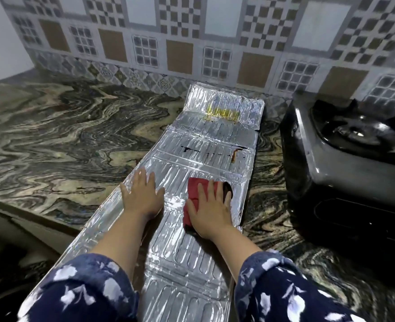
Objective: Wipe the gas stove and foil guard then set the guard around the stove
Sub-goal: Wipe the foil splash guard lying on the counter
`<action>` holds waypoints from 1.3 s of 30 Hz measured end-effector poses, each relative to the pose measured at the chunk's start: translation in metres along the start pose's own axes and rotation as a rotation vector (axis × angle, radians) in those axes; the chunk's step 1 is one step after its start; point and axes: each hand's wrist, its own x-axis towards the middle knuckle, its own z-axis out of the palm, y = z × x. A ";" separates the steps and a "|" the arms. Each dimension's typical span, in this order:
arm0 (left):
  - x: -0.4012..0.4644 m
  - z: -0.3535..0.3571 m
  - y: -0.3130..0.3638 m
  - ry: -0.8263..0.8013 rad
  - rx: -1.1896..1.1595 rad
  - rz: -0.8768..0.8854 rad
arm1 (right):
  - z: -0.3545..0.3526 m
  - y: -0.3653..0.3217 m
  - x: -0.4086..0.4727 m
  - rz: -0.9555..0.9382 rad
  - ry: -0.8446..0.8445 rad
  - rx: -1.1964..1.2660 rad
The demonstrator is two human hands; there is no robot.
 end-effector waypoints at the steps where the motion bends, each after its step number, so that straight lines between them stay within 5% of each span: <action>1: 0.009 -0.001 0.005 -0.010 -0.007 0.006 | -0.001 0.001 0.008 0.012 0.000 0.000; 23: 0.088 0.011 0.021 0.014 0.082 0.033 | -0.056 0.101 0.198 0.150 0.061 -0.054; 39: 0.083 0.008 0.027 0.067 0.085 0.014 | -0.020 0.057 0.100 -0.377 -0.007 -0.049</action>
